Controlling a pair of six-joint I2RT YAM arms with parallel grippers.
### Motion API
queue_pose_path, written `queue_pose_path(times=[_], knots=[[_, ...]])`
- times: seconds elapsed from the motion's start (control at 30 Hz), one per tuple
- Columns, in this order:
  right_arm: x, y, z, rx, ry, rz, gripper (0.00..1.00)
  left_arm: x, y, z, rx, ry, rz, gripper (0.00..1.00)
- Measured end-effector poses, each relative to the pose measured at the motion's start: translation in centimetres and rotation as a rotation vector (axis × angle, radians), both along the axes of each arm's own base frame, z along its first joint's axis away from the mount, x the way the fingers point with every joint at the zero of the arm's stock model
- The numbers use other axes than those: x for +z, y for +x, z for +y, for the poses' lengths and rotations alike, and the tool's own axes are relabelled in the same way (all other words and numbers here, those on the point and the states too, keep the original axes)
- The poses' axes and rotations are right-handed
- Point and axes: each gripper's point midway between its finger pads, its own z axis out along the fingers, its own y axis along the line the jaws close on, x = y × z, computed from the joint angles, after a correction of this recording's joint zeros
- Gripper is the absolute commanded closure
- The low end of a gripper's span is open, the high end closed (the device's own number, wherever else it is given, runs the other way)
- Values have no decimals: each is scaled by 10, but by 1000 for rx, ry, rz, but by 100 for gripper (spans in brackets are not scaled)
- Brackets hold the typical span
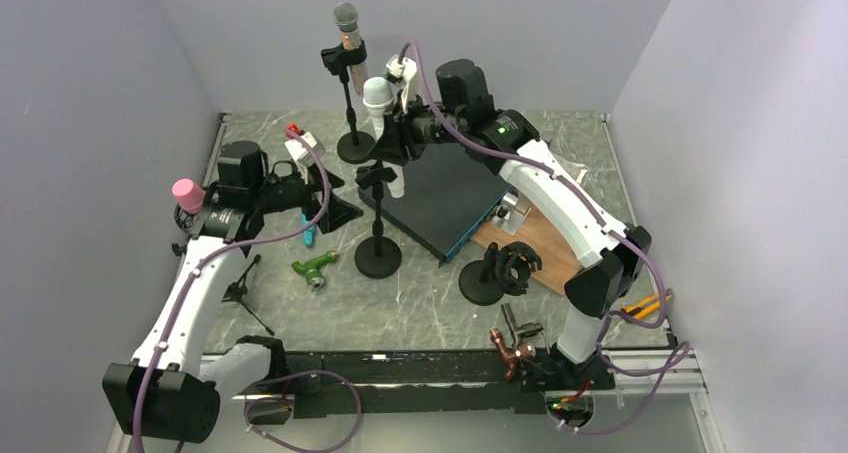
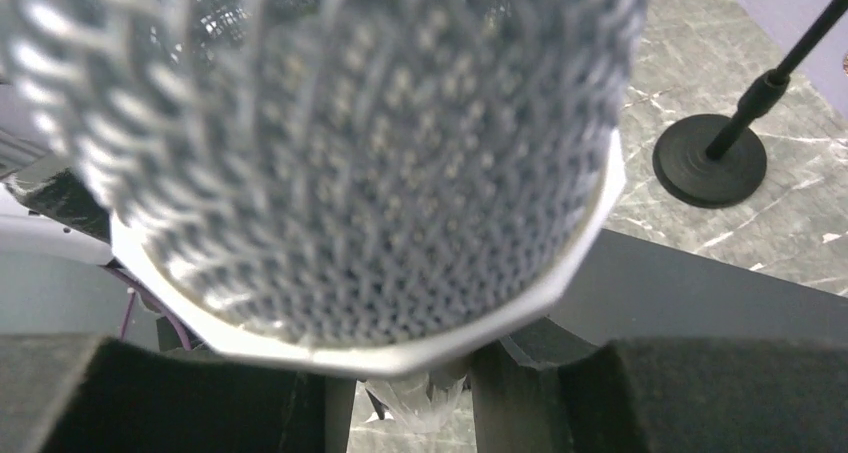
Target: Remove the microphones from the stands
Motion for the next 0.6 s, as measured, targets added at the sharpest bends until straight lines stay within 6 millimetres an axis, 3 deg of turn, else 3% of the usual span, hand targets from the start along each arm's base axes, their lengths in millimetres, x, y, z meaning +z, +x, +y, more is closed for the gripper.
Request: queue_pose_path(times=[0.17,0.4,0.6], knots=[[1,7,-9,-9,10,18,100,14,3,-9,-77,-28,-96,1],[1,2,-6,13,16,33,100,30,12,-18,-126,-51,-214,1],[0,0,-5,23,19,41,100,19,32,-22,-155,-38,-215,1]])
